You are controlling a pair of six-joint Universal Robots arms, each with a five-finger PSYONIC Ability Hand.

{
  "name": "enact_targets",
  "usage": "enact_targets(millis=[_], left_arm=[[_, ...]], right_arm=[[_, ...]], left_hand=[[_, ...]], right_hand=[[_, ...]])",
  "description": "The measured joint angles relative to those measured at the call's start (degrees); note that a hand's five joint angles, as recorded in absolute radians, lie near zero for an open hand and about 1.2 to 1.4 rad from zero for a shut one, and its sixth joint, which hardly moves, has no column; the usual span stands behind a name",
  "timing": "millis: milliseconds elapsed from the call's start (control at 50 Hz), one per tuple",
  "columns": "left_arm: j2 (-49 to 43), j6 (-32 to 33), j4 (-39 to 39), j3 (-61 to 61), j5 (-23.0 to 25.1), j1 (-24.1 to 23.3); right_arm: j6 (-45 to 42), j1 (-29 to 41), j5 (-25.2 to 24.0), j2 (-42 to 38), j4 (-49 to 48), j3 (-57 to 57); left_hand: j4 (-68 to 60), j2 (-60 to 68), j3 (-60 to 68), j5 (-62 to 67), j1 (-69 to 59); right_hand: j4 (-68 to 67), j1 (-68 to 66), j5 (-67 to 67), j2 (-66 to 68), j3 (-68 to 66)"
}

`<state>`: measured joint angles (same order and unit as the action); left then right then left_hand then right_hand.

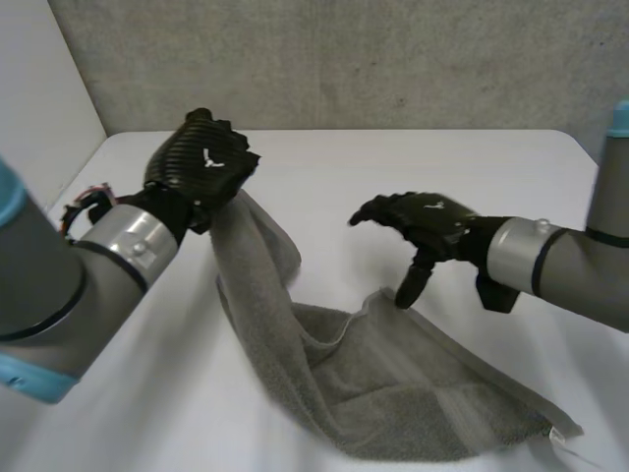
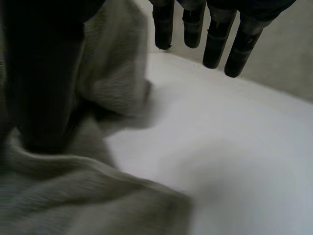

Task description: Fold the towel.

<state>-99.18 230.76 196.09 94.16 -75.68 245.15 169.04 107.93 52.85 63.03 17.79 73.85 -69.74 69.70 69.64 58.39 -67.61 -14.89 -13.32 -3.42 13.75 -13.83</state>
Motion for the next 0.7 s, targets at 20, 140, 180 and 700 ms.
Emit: enact_targets(millis=[20, 140, 180, 700], left_arm=[[1.6, 0.0, 0.0, 1.2, 0.0, 0.5], [8.3, -0.1, 0.0, 5.8, 0.1, 2.5], [10.1, -0.1, 0.0, 7.0, 0.1, 3.1], [4.3, -11.9, 6.1, 2.0, 0.7, 11.3]], right_arm=[[0.3, 1.0, -0.9, -1.9, 2.2, -2.1], [0.3, 5.4, -2.5, -9.9, 8.1, -9.5], [0.1, 6.9, -2.0, -12.5, 8.3, -11.6], [-9.2, 10.9, 12.5, -18.3, 7.5, -22.2]], left_hand=[[0.0, 0.0, 0.0, 0.0, 0.0], [0.0, 0.0, 0.0, 0.0, 0.0], [0.0, 0.0, 0.0, 0.0, -0.1], [0.0, 0.0, 0.0, 0.0, -0.2]], right_hand=[[0.0, 0.0, 0.0, 0.0, 0.0], [0.0, 0.0, 0.0, 0.0, 0.0], [-0.1, -0.3, -0.2, 0.2, -0.2], [-61.6, -62.5, -63.1, 62.0, -62.1]])
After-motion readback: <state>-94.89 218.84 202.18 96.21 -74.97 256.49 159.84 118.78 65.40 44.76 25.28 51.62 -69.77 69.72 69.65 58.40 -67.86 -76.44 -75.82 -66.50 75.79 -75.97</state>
